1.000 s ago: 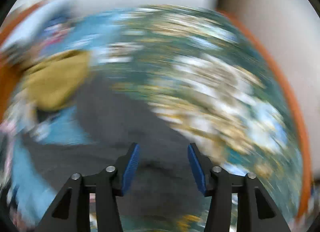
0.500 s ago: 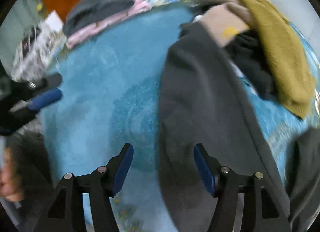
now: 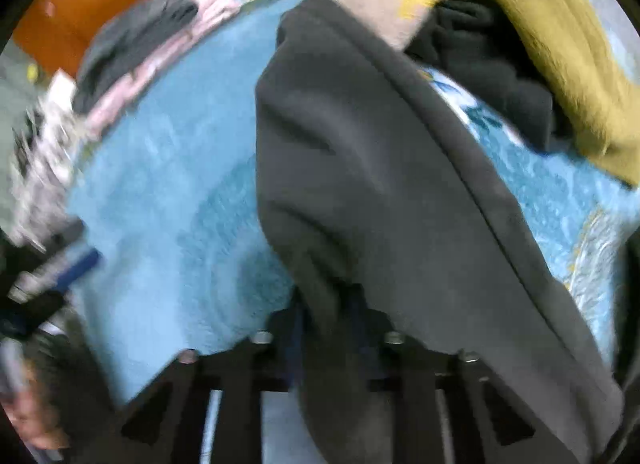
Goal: Fold clothes
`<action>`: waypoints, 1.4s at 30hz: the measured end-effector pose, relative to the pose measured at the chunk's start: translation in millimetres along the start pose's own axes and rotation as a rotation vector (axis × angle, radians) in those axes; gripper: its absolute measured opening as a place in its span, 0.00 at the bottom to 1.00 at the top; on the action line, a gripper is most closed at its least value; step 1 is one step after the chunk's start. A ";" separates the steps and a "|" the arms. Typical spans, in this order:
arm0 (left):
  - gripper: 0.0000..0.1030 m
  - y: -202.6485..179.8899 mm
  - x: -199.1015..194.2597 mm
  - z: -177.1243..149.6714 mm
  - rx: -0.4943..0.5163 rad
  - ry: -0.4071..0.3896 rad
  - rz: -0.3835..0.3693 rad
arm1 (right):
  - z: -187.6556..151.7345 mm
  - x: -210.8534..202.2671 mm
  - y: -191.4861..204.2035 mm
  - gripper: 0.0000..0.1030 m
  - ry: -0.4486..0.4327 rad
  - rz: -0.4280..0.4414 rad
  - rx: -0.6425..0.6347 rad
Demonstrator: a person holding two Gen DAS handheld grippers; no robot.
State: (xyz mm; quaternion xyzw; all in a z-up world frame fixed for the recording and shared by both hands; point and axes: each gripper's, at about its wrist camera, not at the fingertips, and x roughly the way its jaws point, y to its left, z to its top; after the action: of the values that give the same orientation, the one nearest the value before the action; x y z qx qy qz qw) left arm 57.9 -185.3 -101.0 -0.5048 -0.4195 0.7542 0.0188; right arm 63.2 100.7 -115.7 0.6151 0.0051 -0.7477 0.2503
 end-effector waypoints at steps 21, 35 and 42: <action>0.62 -59.8 137.0 -28.2 -0.220 0.362 -0.220 | -32.1 -34.6 -118.9 0.14 -0.023 0.584 0.403; 0.05 -81.5 92.4 -10.1 -0.132 0.207 -0.225 | -31.5 -94.8 -132.7 0.22 -0.150 0.412 0.425; 0.04 -43.0 6.6 14.4 -0.055 0.017 -0.130 | -34.3 -108.0 -128.5 0.22 -0.170 0.367 0.444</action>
State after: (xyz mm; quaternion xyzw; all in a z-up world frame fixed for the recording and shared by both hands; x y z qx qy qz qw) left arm 26.5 -163.3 -75.9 -0.4834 -0.4716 0.7353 0.0572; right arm 58.5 263.7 -63.0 0.5805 -0.2906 -0.7217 0.2402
